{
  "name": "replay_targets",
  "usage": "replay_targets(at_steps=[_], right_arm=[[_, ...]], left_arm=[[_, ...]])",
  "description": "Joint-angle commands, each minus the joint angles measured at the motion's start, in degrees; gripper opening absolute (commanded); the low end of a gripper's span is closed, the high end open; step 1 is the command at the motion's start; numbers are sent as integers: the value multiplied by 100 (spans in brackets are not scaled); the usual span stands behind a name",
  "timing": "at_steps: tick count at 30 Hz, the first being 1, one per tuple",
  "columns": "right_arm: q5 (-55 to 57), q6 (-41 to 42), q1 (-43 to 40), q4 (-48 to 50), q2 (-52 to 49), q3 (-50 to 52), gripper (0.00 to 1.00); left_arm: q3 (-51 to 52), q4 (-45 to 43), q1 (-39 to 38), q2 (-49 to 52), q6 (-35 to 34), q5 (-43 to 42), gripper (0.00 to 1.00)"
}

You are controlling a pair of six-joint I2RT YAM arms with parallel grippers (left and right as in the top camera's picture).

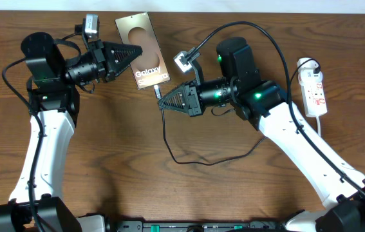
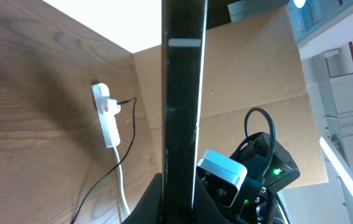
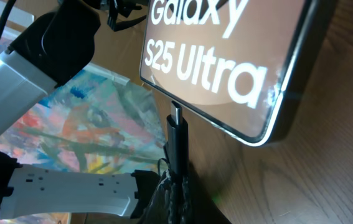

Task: Plug charger to phone and switch on socket

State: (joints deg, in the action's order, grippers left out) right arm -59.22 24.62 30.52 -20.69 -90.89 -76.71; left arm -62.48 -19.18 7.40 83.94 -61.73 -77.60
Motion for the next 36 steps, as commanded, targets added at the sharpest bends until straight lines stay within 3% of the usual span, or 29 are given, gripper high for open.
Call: replay_targets(at_steps=[1,36], right_arm=[[-74,59,33,13,-118,37,1],[-240,151,-48,164,-118,37,1]], left_arm=[[-160,-68,-9,-68,-35,-17,7],[-160,-70,-9,-68,313,-293,7]])
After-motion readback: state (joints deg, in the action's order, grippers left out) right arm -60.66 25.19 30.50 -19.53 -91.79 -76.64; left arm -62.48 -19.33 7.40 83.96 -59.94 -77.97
